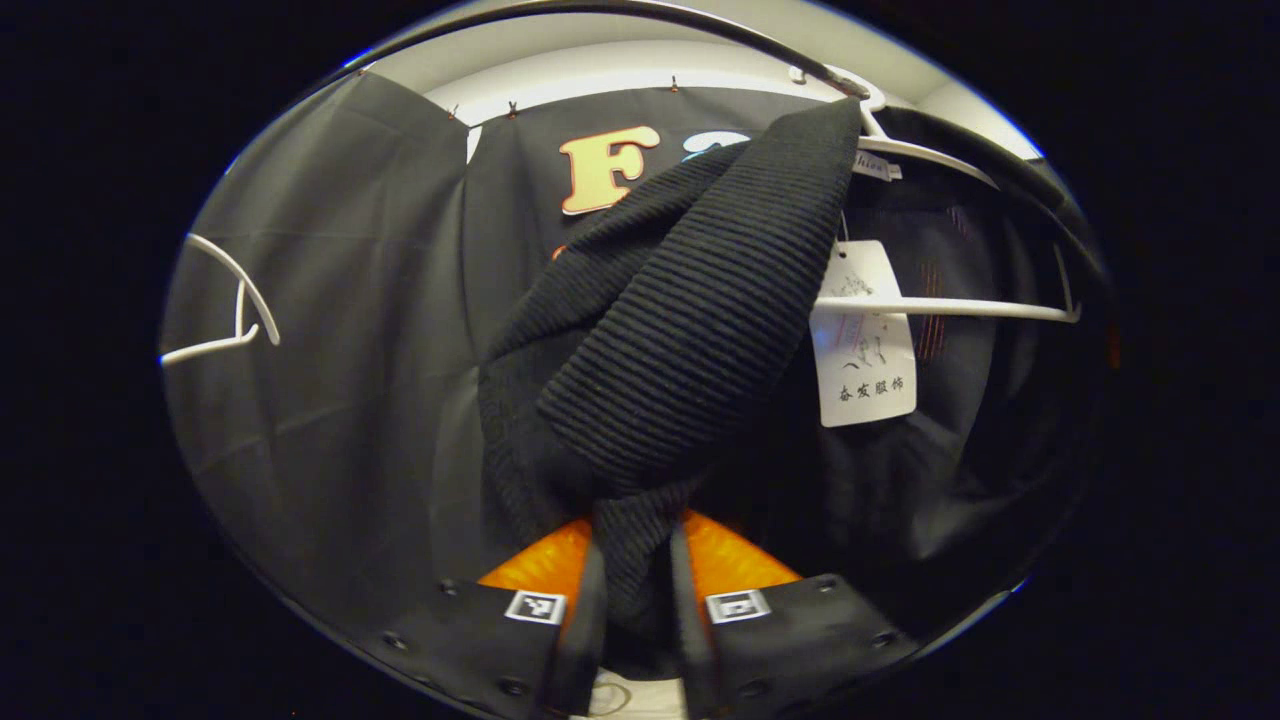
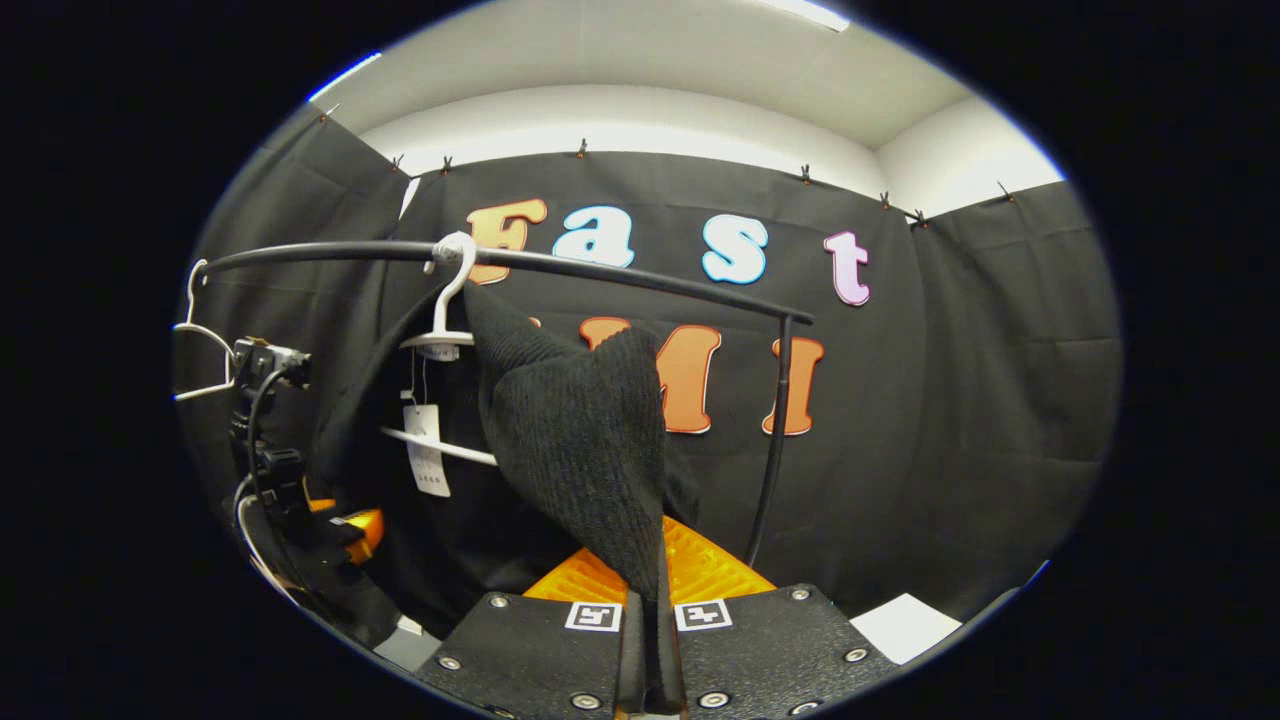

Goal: Grasp the clothes on the hanger with both hands and then place them into the laundry hamper below.

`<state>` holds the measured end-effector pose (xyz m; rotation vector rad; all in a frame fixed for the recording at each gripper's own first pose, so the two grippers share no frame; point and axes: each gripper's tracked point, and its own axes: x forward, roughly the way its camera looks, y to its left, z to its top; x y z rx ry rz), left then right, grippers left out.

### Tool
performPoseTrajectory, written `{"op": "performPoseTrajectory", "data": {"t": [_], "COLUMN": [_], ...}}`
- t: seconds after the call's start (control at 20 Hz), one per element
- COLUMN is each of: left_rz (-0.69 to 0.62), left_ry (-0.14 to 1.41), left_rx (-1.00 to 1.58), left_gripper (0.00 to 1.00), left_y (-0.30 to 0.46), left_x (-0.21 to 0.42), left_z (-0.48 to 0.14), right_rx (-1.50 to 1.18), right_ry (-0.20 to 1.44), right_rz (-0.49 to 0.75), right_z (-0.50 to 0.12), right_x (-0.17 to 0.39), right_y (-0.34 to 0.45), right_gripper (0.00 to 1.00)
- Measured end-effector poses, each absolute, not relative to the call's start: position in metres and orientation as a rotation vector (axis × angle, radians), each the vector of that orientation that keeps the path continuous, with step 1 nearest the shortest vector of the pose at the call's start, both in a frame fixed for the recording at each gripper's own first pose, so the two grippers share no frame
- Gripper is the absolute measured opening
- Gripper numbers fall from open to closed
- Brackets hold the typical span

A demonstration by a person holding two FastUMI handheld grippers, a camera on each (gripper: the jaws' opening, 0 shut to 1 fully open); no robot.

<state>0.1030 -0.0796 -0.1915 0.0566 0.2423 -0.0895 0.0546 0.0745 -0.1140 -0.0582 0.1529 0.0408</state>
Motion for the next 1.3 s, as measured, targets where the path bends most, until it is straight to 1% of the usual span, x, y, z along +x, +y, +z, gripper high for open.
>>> {"op": "performPoseTrajectory", "data": {"t": [0.1,0.15,0.2,0.45,0.65,0.8,1.0,1.05,1.2,1.3], "left_rz": [-0.056,-0.034,-0.033,-0.026,0.019,0.048,0.098,0.109,0.121,0.132], "left_ry": [0.214,0.201,0.189,0.150,0.097,0.069,0.029,0.027,0.037,0.031], "left_rx": [0.079,0.086,0.088,0.108,0.147,0.175,0.233,0.223,0.172,0.187], "left_gripper": [0.18,0.18,0.11,0.11,0.10,0.11,0.10,0.11,0.11,0.11], "left_y": [-0.061,-0.051,-0.045,-0.016,0.007,0.018,0.028,0.027,0.041,0.044], "left_x": [0.103,0.101,0.103,0.105,0.118,0.125,0.128,0.132,0.140,0.138], "left_z": [-0.175,-0.166,-0.157,-0.120,-0.093,-0.083,-0.060,-0.062,-0.064,-0.063], "right_rx": [-0.071,-0.081,-0.088,-0.130,-0.132,-0.102,-0.077,-0.075,-0.013,0.030], "right_ry": [0.123,0.107,0.094,0.033,0.021,0.045,0.067,0.073,0.109,0.111], "right_rz": [0.028,0.022,0.019,0.033,0.090,0.137,0.194,0.212,0.294,0.356], "right_z": [-0.101,-0.094,-0.086,-0.048,-0.033,-0.040,-0.049,-0.051,-0.069,-0.080], "right_x": [0.058,0.061,0.063,0.083,0.104,0.125,0.157,0.166,0.181,0.187], "right_y": [0.063,0.058,0.054,0.036,0.028,0.022,0.016,0.016,0.024,0.032], "right_gripper": [0.05,0.05,0.05,0.05,0.05,0.05,0.05,0.05,0.05,0.05]}}
